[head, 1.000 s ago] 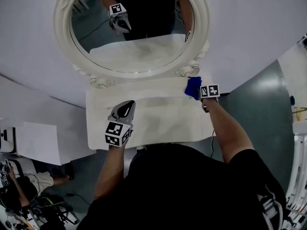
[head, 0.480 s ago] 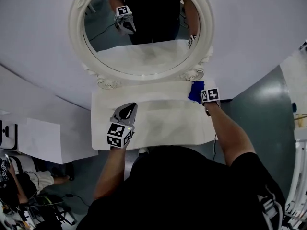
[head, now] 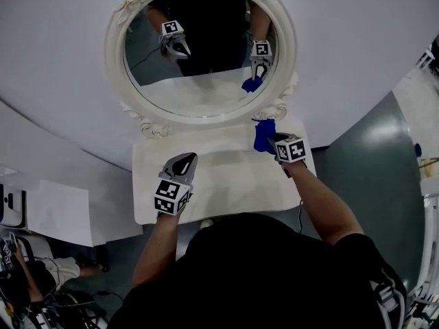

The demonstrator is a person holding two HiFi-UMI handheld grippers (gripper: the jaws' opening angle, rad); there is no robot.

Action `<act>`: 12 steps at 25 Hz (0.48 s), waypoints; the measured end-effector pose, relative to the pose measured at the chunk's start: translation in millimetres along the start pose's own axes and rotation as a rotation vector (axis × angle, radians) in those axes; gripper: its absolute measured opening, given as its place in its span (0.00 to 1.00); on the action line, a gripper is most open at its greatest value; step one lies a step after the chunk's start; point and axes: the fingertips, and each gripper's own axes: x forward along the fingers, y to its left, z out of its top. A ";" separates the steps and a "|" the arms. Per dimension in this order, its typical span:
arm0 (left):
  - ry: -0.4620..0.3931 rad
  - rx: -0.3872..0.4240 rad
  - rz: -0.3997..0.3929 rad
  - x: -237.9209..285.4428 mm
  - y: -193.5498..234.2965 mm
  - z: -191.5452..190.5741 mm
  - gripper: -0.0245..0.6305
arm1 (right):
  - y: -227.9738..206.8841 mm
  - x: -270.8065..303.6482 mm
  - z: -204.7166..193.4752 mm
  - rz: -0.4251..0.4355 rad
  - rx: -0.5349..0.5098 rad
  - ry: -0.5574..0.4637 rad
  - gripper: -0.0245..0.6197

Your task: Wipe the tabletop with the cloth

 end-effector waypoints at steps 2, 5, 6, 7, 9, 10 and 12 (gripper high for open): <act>-0.004 0.009 -0.012 -1.2 0.5 2.9 0.05 | 18.0 -9.5 14.5 0.013 -0.028 -0.033 0.13; -0.009 0.015 -0.025 -3.6 2.4 4.5 0.05 | 43.2 -22.3 34.4 0.026 -0.071 -0.080 0.13; -0.009 0.015 -0.029 -4.8 3.3 4.4 0.05 | 51.1 -26.0 40.5 0.029 -0.084 -0.097 0.13; -0.010 0.016 -0.032 -6.0 4.5 4.0 0.05 | 59.0 -29.5 46.3 0.031 -0.097 -0.113 0.13; -0.013 0.017 -0.037 -8.4 7.5 3.2 0.05 | 73.8 -35.8 57.2 0.032 -0.123 -0.147 0.13; -0.014 0.018 -0.038 -9.5 9.1 3.1 0.05 | 80.9 -38.8 62.0 0.032 -0.135 -0.163 0.13; -0.016 0.019 -0.042 -11.4 11.6 3.5 0.05 | 94.0 -44.1 69.2 0.032 -0.156 -0.191 0.13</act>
